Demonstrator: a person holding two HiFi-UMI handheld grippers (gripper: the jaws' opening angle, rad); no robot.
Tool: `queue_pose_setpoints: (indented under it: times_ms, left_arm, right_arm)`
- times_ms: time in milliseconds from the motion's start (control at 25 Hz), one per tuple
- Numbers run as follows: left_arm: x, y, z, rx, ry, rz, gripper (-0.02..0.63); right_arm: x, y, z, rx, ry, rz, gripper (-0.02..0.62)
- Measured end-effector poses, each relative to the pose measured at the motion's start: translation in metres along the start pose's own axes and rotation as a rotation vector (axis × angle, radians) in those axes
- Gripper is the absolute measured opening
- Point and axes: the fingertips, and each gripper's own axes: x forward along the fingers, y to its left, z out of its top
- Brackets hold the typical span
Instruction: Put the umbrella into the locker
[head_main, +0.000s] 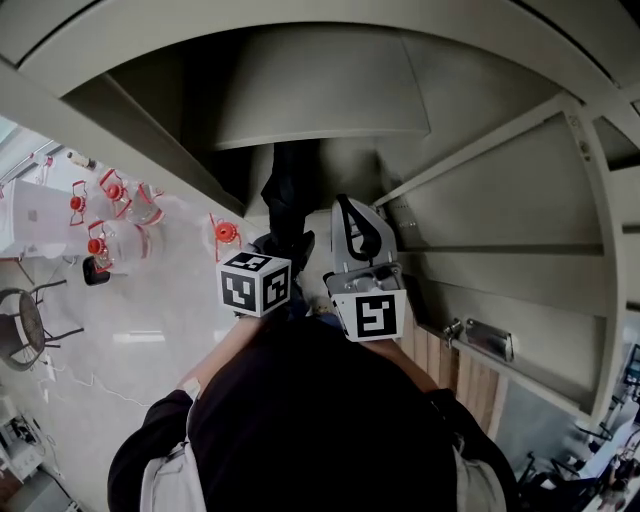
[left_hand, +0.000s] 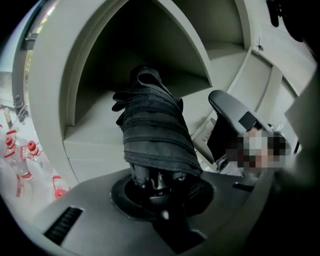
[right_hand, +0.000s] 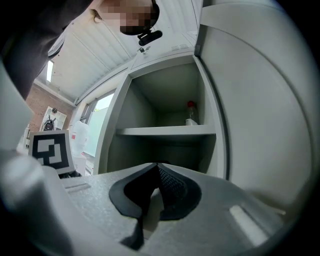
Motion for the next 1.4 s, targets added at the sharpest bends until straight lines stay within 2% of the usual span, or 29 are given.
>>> queue_pose_setpoints:
  times_ms: [240,400,520,720,840,920,1120,1400]
  left_arm:
    - [0.005,0.004,0.005,-0.095,0.016,-0.040,0.092]
    - [0.006,-0.002,0.010,-0.114,0.004,-0.059,0.141]
    - [0.009,-0.007,0.013,-0.177,-0.014,-0.089,0.160]
    - [0.011,-0.004,0.009,-0.266,-0.015,-0.095,0.290]
    - [0.007,-0.010,0.007,-0.341,-0.031,-0.147,0.322]
    - [-0.001,-0.010,0.008,-0.329,-0.053,-0.138,0.325]
    - [-0.025,-0.008,0.009,-0.227,-0.097,-0.055,0.325]
    - [-0.074,-0.006,-0.005,-0.239,-0.186,-0.050,0.322]
  right_arm:
    - [0.007,0.003,0.004,-0.001,-0.010,-0.015,0.003]
    - [0.010,0.006,0.007,-0.005,-0.005,0.016,0.003]
    - [0.011,0.006,0.011,-0.012,-0.013,0.046,0.003]
    - [0.009,0.007,0.015,-0.013,-0.023,0.099,0.003]
    - [0.007,0.009,0.016,-0.011,-0.029,0.123,0.003]
    - [0.005,0.010,0.015,-0.010,-0.030,0.141,0.003]
    - [0.001,0.011,0.013,-0.006,-0.034,0.175,0.003]
    - [-0.008,0.026,0.018,-0.001,-0.054,0.227,0.003]
